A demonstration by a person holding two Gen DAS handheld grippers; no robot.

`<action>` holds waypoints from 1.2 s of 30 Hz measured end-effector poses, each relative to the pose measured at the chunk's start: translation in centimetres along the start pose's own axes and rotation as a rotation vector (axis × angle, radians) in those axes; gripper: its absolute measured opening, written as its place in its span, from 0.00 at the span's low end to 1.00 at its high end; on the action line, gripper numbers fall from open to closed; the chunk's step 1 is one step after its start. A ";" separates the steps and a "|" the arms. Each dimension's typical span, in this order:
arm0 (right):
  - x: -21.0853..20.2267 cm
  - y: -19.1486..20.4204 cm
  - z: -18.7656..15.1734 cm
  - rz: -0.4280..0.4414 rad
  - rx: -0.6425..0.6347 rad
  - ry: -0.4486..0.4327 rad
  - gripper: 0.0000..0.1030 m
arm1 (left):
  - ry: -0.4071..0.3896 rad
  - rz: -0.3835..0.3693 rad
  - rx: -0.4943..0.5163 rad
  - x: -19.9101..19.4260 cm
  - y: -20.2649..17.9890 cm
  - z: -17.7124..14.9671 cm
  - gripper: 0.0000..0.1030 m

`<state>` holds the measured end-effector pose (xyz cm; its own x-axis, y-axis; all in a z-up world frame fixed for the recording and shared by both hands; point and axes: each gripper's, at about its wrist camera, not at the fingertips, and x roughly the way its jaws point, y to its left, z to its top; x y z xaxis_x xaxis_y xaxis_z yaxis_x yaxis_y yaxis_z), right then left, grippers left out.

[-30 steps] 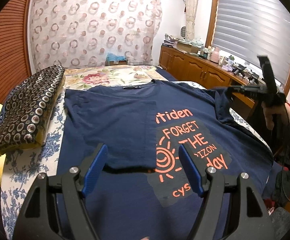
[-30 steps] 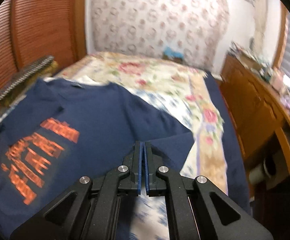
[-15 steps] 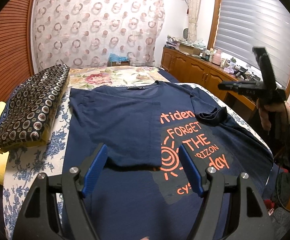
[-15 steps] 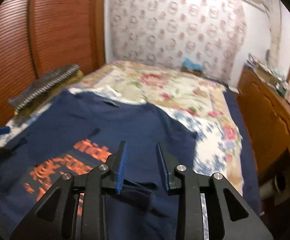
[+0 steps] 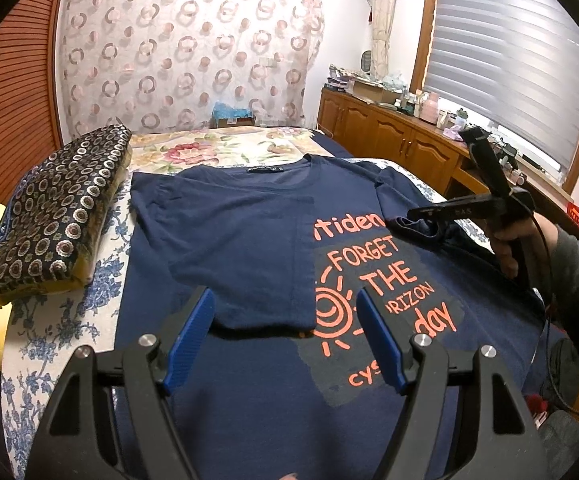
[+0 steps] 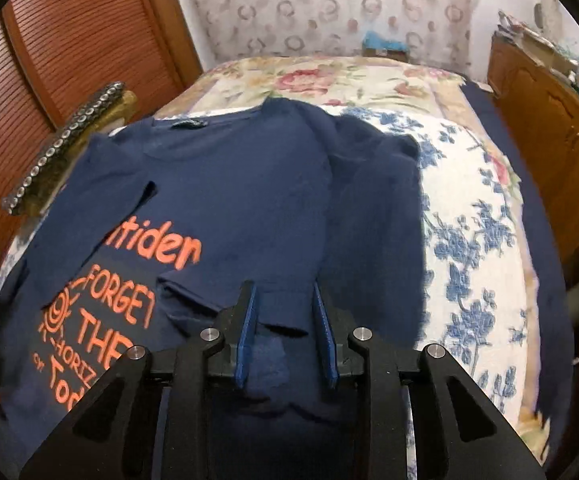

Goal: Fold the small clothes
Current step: 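Grasp the folded shirt edge again with the right tool and adjust it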

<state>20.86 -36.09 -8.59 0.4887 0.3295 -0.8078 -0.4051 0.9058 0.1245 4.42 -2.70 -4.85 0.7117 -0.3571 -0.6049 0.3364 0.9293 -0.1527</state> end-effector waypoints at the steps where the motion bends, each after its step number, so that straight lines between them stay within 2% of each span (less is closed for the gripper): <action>1: 0.0 0.1 0.2 0.009 -0.003 0.000 0.13 | 0.000 0.000 -0.001 0.0 0.0 0.0 0.71; 2: -0.1 0.4 0.5 0.013 -0.013 -0.008 0.07 | 0.001 0.000 -0.001 0.0 0.0 0.0 0.71; 5: -0.3 1.6 1.5 0.019 -0.053 -0.028 0.04 | 0.001 0.001 -0.002 -0.1 0.1 -0.1 0.71; 12: -0.1 6.2 5.1 0.077 -0.118 -0.083 0.03 | 0.002 0.005 -0.013 -0.3 0.6 -0.5 0.71; 14: -0.2 7.2 5.9 0.067 -0.126 -0.105 0.03 | 0.003 0.006 -0.018 -0.3 0.8 -0.5 0.71; 15: -0.4 7.6 6.3 0.069 -0.120 -0.121 0.04 | 0.003 0.006 -0.020 -0.3 0.8 -0.6 0.71; 16: -0.4 7.8 6.5 0.079 -0.114 -0.126 0.15 | 0.000 0.005 -0.021 -0.4 0.9 -0.6 0.71; 18: -0.9 8.1 6.8 0.075 -0.109 -0.134 0.24 | -0.004 0.001 -0.021 -0.6 0.8 -0.6 0.71; 21: -1.8 8.1 6.2 0.062 -0.140 -0.142 0.25 | -0.004 0.001 -0.020 -0.7 0.9 -0.6 0.71; 28: -3.7 5.9 2.0 -0.073 -0.162 -0.126 0.30 | -0.005 -0.004 -0.018 -0.8 0.7 -0.7 0.71; 36: -4.9 3.2 -2.4 -0.102 -0.121 -0.091 0.30 | 0.006 -0.013 -0.009 -0.2 0.3 -0.6 0.71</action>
<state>15.32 -35.44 -5.62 0.5975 0.2652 -0.7567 -0.4371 0.8989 -0.0301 4.00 -2.31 -5.29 0.7035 -0.3683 -0.6077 0.3400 0.9254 -0.1674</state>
